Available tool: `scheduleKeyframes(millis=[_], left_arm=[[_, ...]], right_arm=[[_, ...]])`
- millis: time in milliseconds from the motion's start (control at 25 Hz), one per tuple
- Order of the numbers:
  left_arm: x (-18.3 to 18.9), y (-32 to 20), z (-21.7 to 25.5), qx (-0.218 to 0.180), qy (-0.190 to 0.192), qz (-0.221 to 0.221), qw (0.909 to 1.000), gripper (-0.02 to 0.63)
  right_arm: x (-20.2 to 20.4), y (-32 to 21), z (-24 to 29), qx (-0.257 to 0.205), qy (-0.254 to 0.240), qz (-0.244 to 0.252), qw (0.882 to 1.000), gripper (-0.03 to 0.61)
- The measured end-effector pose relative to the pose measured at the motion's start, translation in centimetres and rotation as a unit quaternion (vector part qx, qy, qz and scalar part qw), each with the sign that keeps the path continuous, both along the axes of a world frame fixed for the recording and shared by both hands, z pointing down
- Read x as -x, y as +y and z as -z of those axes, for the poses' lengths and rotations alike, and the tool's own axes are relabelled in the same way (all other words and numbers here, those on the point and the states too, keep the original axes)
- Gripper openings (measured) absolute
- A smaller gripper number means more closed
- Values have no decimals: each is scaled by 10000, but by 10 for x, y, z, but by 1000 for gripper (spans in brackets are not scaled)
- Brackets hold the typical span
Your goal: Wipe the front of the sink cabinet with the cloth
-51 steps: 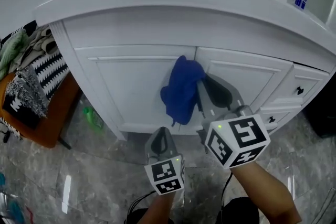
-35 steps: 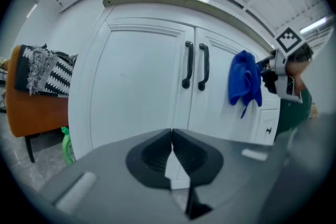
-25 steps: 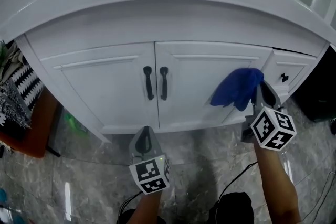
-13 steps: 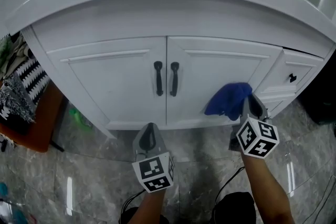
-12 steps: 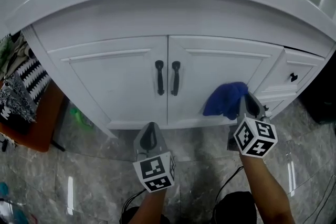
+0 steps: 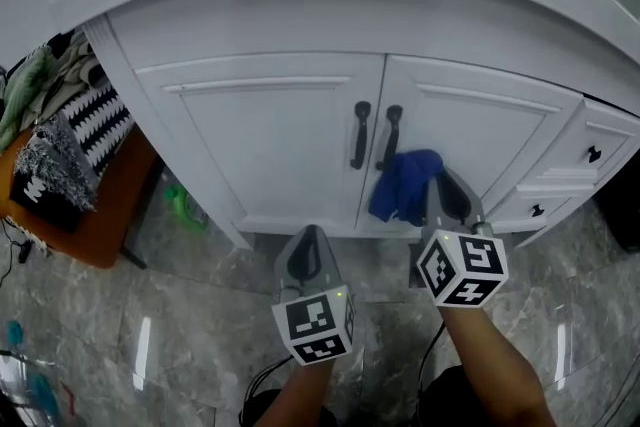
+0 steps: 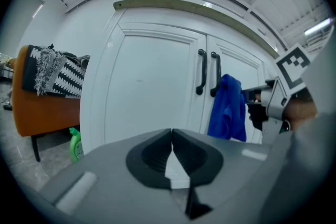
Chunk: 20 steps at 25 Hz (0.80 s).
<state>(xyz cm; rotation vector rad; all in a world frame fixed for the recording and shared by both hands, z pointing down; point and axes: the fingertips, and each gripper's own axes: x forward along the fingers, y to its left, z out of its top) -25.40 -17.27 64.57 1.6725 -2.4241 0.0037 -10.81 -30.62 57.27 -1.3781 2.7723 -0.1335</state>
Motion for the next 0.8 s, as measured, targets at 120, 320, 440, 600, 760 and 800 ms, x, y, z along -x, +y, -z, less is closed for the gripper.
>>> scheduleKeyframes(millis=[120,320,440,600,760,800], left_arm=[[7,6,2,-54,55,75,9999,12],[14,10,0,-45,88,129,9999,12],[18,12,-2,-26,101,160,9998,12],[23,14,2,-71,106,177,9998,12],[29,18,1,-121,237,273,9993,12],[29,18,2,-135,254,283,9992,12]], right_arm=[[21,11,5,-78,-81,229,9997,28],[29,27,14,-241,-287,239,9990,26],[33,37,15,-314,-369,286,9984,26],[36,48,16,-340,-577,379,9970,26],[51,65,18,-585,-499,684,9947,27],[57,70,19,-688,-423,802,9935,28]])
